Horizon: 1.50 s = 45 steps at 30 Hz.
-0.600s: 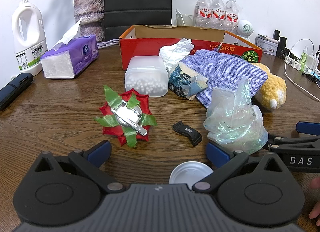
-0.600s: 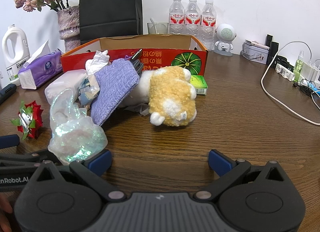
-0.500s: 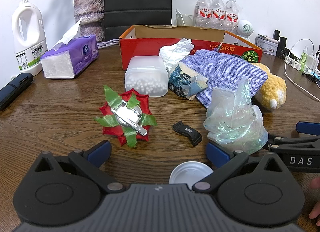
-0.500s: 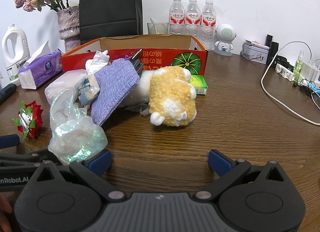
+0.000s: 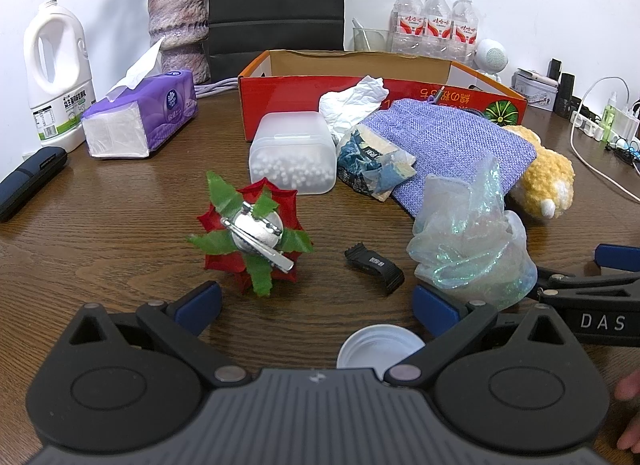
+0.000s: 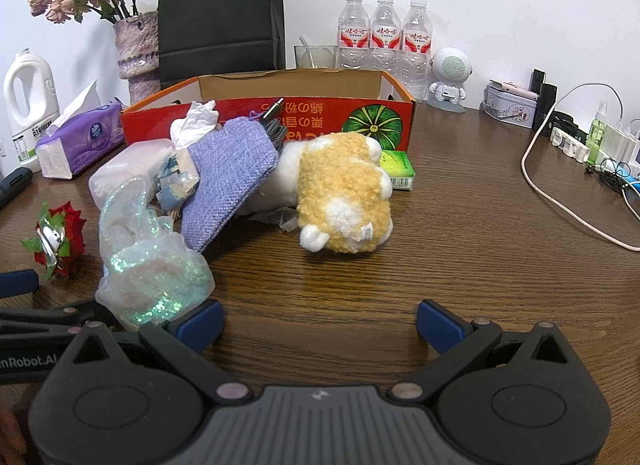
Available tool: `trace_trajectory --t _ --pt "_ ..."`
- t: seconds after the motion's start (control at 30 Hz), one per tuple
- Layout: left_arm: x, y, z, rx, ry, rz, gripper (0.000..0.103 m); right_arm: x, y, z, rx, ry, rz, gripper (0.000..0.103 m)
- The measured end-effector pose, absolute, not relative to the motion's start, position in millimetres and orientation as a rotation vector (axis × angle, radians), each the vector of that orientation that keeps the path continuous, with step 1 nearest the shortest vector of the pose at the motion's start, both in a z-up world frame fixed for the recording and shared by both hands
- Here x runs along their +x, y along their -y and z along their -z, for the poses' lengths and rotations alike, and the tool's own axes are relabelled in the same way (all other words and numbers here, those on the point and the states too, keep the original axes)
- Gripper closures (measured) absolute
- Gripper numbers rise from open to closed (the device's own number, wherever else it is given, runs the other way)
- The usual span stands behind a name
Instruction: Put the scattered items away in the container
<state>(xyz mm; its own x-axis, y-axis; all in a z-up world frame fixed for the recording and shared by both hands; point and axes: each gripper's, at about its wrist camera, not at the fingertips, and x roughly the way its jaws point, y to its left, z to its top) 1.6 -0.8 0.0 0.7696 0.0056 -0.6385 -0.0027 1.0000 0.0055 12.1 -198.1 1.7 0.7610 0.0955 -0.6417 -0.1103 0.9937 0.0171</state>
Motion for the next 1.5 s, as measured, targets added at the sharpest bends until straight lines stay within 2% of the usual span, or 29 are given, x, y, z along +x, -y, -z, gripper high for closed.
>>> trace_trajectory --t 0.23,0.37,0.4,0.43,0.47,0.53,0.6,0.67,0.7,0.8,0.87,0.93,0.97,1.07,1.13,1.23,1.27,1.3,1.33,1.37,1.4,1.43,1.5 --pt "-1.8 -1.9 -1.1 -0.005 -0.686 0.018 0.0 13.3 197.0 -2.6 -0.025 -0.698 -0.101 0.0" --pt "-17.5 -25.0 -13.0 -0.09 -0.618 0.074 0.0 16.0 198.1 -3.4 -0.031 -0.701 -0.126 0.0" --pt "-22.2 -32.5 -18.3 -0.1 -0.59 0.089 0.0 14.7 199.6 -4.6 -0.035 -0.706 -0.142 0.004" --pt "-25.4 -40.4 -22.9 -0.105 -0.564 0.106 0.0 10.1 202.3 -7.3 -0.031 -0.696 -0.156 0.017" --pt "-25.6 -48.3 -27.1 -0.101 -0.552 0.122 0.0 4.1 205.0 -11.0 -0.018 -0.671 -0.174 0.022" --pt "-18.3 -59.4 -32.2 -0.083 -0.547 0.154 0.0 -9.7 209.5 -20.8 0.003 -0.613 -0.254 0.026" --pt "-3.6 -64.5 -30.2 -0.072 -0.566 0.17 0.007 -16.7 206.4 -27.3 0.005 -0.586 -0.321 0.026" --pt "11.7 -62.7 -26.5 -0.057 -0.618 0.164 0.044 -14.4 196.4 -28.6 0.0 -0.589 -0.376 0.026" --pt "18.4 -61.4 -24.8 -0.052 -0.645 0.154 0.051 -11.8 190.8 -28.7 0.002 -0.584 -0.402 0.027" --pt "27.2 -62.2 -19.7 -0.063 -0.686 0.147 0.056 1.2 171.8 -27.4 -0.029 -0.586 -0.454 0.037" --pt "26.4 -62.4 -16.9 -0.058 -0.684 0.147 0.061 12.5 161.4 -23.6 -0.046 -0.617 -0.495 0.038" --pt "23.7 -59.8 -16.8 -0.041 -0.667 0.155 0.062 22.1 152.7 -18.3 -0.04 -0.649 -0.547 0.049" --pt "20.9 -58.2 -18.6 -0.033 -0.652 0.156 0.062 24.4 149.3 -16.3 -0.032 -0.662 -0.563 0.05" --pt "11.5 -55.2 -29.1 -0.013 -0.59 0.148 0.063 26.1 142.8 -20.0 0.002 -0.651 -0.602 0.047" --pt "5.8 -56.7 -35.1 -0.014 -0.553 0.149 0.063 25.9 142.5 -25.8 0.044 -0.631 -0.647 0.029" --pt "2.5 -59.9 -39.7 -0.007 -0.531 0.097 0.063 33.3 137.4 -30.1 0.091 -0.642 -0.65 0.027" --pt "1.2 -62.2 -40.6 -0.01 -0.529 0.074 0.063 35.9 133.2 -29.8 0.079 -0.645 -0.644 0.029" --pt "0.1 -64.8 -41.6 -0.018 -0.528 0.058 0.063 37.7 128.1 -28.2 0.056 -0.645 -0.629 0.038" --pt "-1.2 -67.8 -42.9 -0.03 -0.526 0.049 0.063 39.4 121.4 -25.5 0.022 -0.65 -0.616 0.06" --pt "-3.5 -71.1 -44.5 -0.042 -0.522 0.045 0.063 40.9 117.1 -23.4 -0.002 -0.658 -0.606 0.071" --pt "-6.3 -73.9 -46.4 -0.051 -0.511 0.046 0.063 42.0 114.6 -23.1 -0.012 -0.657 -0.601 0.072" --pt "-9.5 -76.3 -48.6 -0.058 -0.498 0.049 0.063 40.2 113.6 -23.8 -0.018 -0.653 -0.606 0.078" --pt "-14.8 -78.3 -54.9 -0.055 -0.471 0.045 0.063 32.1 116.3 -30.0 -0.031 -0.638 -0.608 0.079"
